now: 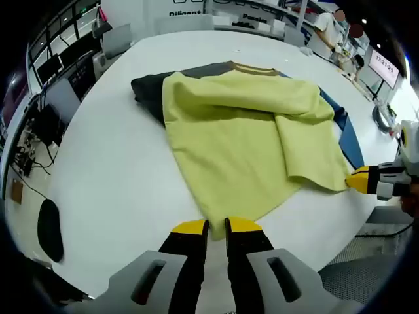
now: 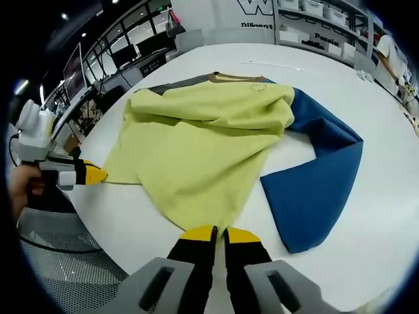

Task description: Fold the garment on the visible template until the final outline fits inside the template.

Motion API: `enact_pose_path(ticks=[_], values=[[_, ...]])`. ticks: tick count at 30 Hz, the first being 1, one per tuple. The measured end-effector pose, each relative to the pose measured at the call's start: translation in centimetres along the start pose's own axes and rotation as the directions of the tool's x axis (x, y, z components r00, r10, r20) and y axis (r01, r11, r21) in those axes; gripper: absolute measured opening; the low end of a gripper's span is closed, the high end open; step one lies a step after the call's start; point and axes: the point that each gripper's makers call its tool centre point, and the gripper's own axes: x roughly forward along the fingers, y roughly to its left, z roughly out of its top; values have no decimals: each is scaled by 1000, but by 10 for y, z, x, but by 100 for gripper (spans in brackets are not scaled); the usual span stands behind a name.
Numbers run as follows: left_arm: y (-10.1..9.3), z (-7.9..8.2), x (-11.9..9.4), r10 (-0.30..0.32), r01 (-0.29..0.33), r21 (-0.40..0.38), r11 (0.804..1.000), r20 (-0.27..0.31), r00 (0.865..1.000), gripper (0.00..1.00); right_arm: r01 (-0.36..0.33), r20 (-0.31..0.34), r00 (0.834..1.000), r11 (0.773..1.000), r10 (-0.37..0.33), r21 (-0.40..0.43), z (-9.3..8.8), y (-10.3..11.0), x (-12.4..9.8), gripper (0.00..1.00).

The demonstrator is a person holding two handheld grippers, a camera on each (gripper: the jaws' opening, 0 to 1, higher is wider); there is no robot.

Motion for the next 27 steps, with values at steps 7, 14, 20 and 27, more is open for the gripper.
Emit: enact_pose_path(ticks=[7,14,20,27], values=[[-2,0,-3,-30,30,-5,1000,0,1000,3,-10,12,1000,1000,10,-19,1,-3,-7,0],[5,2,-15,-61,61,25,998,-3,998,3,4,23,1000,999,-3,-47,3,-17,-22,0],[14,6,-25,-79,79,-2,997,9,997,3,4,2,1000,1000,-4,-29,-4,-31,-34,0],[22,5,-36,-79,78,41,996,8,997,3,6,-32,999,999,-7,-45,-13,-38,-45,0]])
